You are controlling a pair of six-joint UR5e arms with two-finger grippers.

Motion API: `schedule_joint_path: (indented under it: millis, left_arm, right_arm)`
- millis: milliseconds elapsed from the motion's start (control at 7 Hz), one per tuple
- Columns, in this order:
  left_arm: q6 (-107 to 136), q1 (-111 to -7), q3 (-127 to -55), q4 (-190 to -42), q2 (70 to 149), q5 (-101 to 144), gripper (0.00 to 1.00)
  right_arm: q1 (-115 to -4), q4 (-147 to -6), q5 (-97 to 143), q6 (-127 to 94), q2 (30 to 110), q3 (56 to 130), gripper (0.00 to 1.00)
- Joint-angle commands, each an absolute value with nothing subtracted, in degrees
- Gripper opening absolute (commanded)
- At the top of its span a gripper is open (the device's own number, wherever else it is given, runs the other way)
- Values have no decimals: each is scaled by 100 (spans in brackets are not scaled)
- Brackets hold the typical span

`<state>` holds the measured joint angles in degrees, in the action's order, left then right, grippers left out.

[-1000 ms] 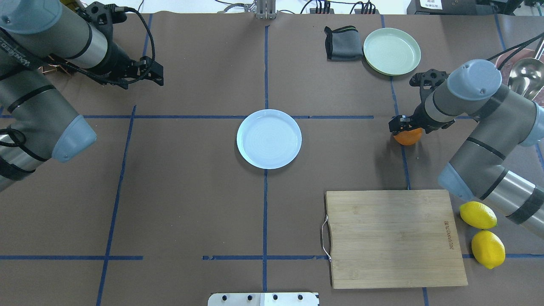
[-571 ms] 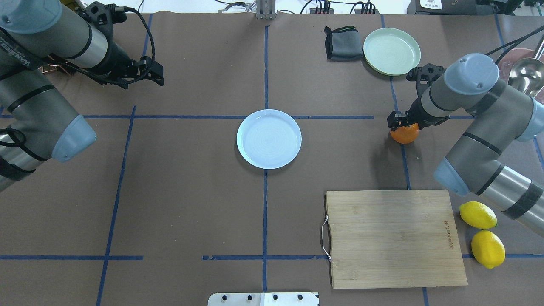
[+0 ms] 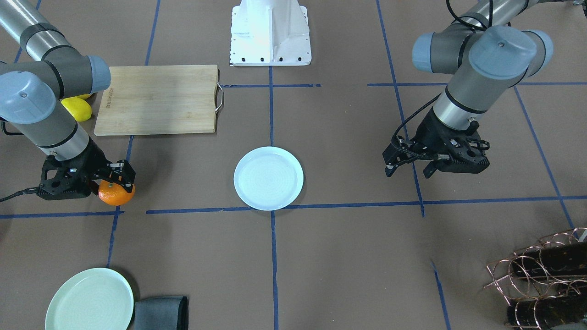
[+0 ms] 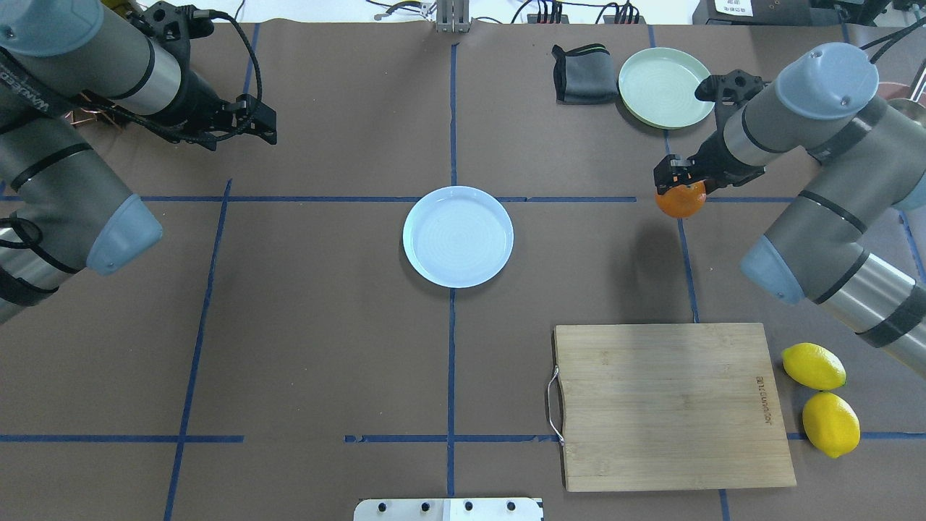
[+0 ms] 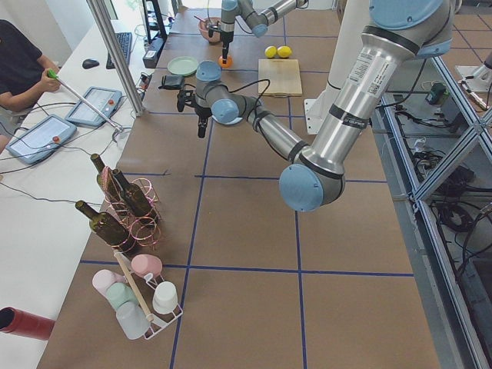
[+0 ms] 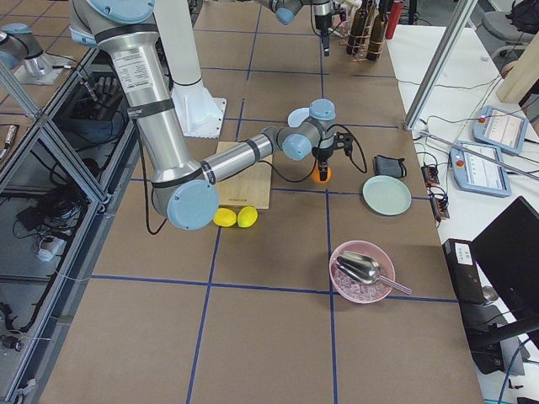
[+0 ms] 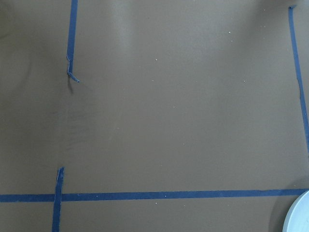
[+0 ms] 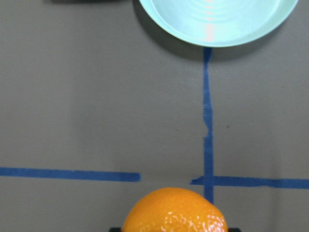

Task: Pick orange to plate
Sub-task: 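Close the right gripper on the orange and lift it, then carry the orange with the right gripper over the light blue plate and lower it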

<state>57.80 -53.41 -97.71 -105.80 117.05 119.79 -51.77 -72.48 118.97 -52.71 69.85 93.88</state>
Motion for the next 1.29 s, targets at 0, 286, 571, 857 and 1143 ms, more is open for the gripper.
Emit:
schedule_joint_path:
  millis: [0,286,571,857,1143]
  left_arm:
    - [5051,-5527,-9765,-10556,11637,11988,100]
    - [4022,-5939,-9826,-10564,11164,12032,100]
    - [3744,-6310,-9887,-10608,10803,12067,100]
    - [3334,-6381,-9958,-10652,10627,12015,100]
    - [2780,-6390,-9940,-10652,10380,11997,100]
  right_arm:
    - [-4994,-7643,11997,-5824,6210,9369,0]
    - [-4485,-7857,11770,-6482,5593,9203,0]
    - [-3992,-7840,11295,-6942,4978,8818,0]
    - [-3501,-7822,10735,-7058,4467,8325,0]
    - [-3358,-7805,10487,-7049,4185,7983,0]
